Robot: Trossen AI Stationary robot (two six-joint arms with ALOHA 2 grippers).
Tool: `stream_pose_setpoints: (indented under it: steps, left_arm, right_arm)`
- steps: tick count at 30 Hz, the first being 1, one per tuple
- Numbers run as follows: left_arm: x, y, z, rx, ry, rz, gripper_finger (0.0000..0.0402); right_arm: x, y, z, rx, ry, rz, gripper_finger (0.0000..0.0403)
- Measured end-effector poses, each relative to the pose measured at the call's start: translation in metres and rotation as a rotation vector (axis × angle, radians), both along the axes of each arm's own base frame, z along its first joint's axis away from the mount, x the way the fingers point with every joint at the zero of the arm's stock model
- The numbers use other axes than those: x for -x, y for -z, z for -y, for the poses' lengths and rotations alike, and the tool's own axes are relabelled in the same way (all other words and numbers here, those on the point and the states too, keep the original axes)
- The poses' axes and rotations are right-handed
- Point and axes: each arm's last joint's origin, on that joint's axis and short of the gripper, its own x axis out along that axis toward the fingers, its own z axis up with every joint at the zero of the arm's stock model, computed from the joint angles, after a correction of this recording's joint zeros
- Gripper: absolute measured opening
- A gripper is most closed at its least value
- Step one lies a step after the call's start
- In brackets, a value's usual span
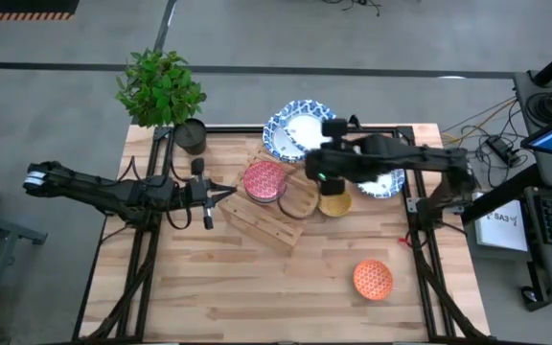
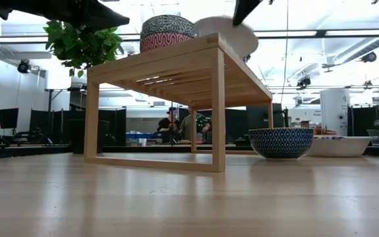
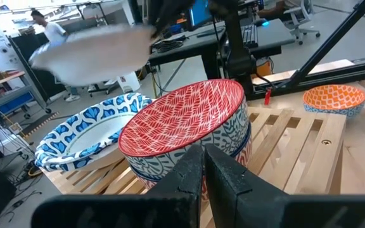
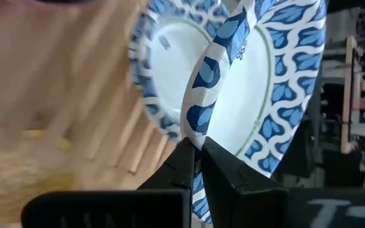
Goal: Place and stack bowls onto a shelf
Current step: Stack the white patterned bowl on top of the white patterned bowl on the shelf, then stack the yellow patterned bowl on top of the red patterned bowl on the shelf
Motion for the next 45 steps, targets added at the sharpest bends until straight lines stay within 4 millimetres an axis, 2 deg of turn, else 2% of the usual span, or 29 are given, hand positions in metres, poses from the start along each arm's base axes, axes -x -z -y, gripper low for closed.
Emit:
stream_pose_setpoints:
  steps: [5,12,23,33,37,42,45]
  left_arm:
    - [0.0,0.0,0.0,-0.001,0.0,-0.001,0.0]
    - [0.0,0.001,0.0,-0.006,0.001,-0.007,0.0]
    - [0.0,0.001,0.0,-0.007,0.001,-0.009,0.0]
    - [0.0,0.001,0.0,-0.007,0.001,-0.008,0.0]
    - [0.0,0.001,0.0,-0.007,0.0,-0.008,0.0]
    - [0.0,0.001,0.0,-0.007,0.0,-0.012,0.0]
    - [0.0,0.001,0.0,-0.007,0.001,-0.014,0.0]
  right_arm:
    - [-0.021,0.017,0.024,0.017,-0.004,-0.066,0.0012]
    - [-0.032,0.029,0.038,-0.019,-0.027,-0.107,0.0012]
    - [-0.036,0.028,0.04,-0.068,-0.026,-0.043,0.0016]
    - [-0.036,0.028,0.04,-0.083,0.009,-0.013,0.0107]
    - [-0.036,0.028,0.039,-0.102,0.044,0.017,0.0123]
    - [-0.031,0.024,0.034,-0.216,0.085,0.087,0.0126]
    - [-0.024,0.016,0.029,-0.352,0.078,0.151,0.0122]
